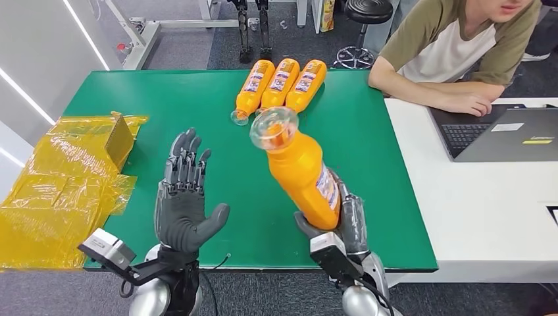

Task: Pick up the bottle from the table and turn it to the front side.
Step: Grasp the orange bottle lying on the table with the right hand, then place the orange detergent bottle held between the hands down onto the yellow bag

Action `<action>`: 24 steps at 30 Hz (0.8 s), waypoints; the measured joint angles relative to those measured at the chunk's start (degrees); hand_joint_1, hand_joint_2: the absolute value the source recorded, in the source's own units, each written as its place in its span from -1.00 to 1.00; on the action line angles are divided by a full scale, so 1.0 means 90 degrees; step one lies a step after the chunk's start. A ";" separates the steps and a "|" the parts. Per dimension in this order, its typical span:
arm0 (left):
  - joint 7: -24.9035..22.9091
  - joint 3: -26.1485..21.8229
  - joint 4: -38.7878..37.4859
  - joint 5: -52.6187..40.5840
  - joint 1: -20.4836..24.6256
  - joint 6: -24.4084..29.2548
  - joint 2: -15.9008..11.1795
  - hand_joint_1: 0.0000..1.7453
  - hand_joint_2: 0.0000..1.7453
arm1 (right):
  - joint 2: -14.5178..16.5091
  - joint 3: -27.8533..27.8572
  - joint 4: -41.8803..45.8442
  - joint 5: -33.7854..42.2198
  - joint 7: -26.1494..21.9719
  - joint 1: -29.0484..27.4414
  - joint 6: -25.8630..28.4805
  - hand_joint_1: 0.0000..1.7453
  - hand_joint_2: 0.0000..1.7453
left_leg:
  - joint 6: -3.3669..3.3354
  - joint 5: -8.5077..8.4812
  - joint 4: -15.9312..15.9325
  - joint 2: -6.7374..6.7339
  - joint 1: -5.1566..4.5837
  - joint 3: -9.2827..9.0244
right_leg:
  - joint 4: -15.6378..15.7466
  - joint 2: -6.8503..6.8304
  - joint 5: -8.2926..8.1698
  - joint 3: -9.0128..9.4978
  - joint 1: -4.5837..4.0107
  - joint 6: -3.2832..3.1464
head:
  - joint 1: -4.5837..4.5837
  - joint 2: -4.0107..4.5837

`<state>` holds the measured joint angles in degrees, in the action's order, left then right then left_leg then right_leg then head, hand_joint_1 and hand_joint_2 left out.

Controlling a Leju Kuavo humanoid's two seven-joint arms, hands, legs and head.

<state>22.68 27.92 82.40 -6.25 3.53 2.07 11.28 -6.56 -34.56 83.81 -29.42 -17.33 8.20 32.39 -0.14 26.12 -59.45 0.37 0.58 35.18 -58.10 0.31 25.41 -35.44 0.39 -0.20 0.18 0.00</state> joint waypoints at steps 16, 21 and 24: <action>0.0204 0.0165 -0.0691 0.0086 0.0610 -0.0736 -0.0002 -1.00 1.00 | -0.0070 -0.0248 0.0551 -0.1200 0.0470 -0.0278 -0.1720 1.00 1.00 | 0.0000 -0.0001 -0.0001 -0.0007 0.0000 -0.0001 | -0.0001 0.0004 -0.0003 0.0001 0.0000 -0.0003 | 0.0000 0.0000; 0.0207 0.0184 -0.0740 0.0105 0.0640 -0.0735 -0.0008 -1.00 1.00 | -0.0121 -0.0289 0.0497 -0.1291 0.0552 -0.0124 -0.2181 1.00 1.00 | 0.0000 0.0000 0.0000 -0.0010 0.0000 0.0000 | -0.0001 0.0007 -0.0003 0.0000 0.0000 -0.0003 | -0.0001 0.0000; 0.0207 0.0182 -0.0741 0.0118 0.0632 -0.0701 -0.0019 -1.00 1.00 | -0.0138 -0.0309 0.0361 -0.1416 0.0598 0.0113 -0.2486 1.00 1.00 | 0.0000 -0.0001 -0.0001 -0.0010 0.0000 0.0000 | -0.0001 0.0006 -0.0002 0.0000 0.0000 -0.0003 | -0.0001 0.0000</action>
<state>24.55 29.55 75.73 -5.19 9.22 -4.24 11.11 -7.80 -37.34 87.06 -42.16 -11.95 9.22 10.02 -0.14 26.11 -59.46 0.27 0.58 35.18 -58.11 0.37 25.38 -35.45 0.39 -0.22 0.17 0.00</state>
